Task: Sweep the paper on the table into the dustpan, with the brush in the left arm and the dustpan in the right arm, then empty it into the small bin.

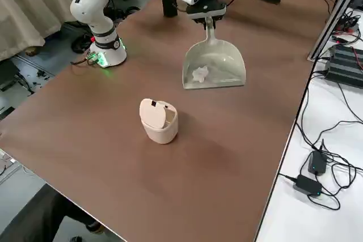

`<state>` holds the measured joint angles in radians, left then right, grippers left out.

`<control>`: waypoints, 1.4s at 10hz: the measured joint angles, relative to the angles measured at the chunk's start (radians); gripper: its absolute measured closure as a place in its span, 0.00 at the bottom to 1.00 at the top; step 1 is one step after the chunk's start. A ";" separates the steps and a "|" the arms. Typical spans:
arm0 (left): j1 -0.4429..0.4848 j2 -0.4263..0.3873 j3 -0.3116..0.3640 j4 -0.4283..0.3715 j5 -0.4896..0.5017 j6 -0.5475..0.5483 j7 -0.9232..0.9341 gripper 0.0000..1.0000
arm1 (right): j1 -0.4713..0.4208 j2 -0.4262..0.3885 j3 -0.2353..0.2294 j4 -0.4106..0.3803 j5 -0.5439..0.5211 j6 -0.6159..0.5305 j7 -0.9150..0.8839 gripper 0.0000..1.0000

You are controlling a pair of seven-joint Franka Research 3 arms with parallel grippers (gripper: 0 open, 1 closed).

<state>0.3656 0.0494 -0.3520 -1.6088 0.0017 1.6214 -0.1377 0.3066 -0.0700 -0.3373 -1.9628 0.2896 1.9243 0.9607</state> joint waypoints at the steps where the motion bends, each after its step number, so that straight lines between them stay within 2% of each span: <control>1: -0.056 -0.023 0.051 0.000 -0.014 -0.026 -0.002 0.00 | -0.014 0.000 -0.002 0.000 0.002 -0.005 -0.013 0.67; 4: -0.221 -0.086 0.215 0.001 -0.020 -0.072 -0.003 0.00 | -0.053 0.000 -0.002 -0.003 0.027 -0.029 -0.060 0.67; 5: -0.247 -0.099 0.234 0.001 -0.021 -0.085 -0.003 0.00 | -0.059 0.000 -0.003 -0.007 0.030 -0.030 -0.067 0.67; 10: -0.251 -0.115 0.232 0.036 -0.021 -0.144 -0.003 0.00 | -0.070 -0.011 -0.003 -0.083 0.037 -0.031 -0.169 0.67; 14: -0.251 -0.114 0.236 0.047 -0.021 -0.146 -0.002 0.00 | -0.136 -0.036 -0.005 -0.096 0.038 -0.048 -0.221 0.67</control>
<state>0.1142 -0.0649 -0.1164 -1.5615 -0.0191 1.4752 -0.1393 0.1707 -0.1058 -0.3419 -2.0592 0.3274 1.8758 0.7400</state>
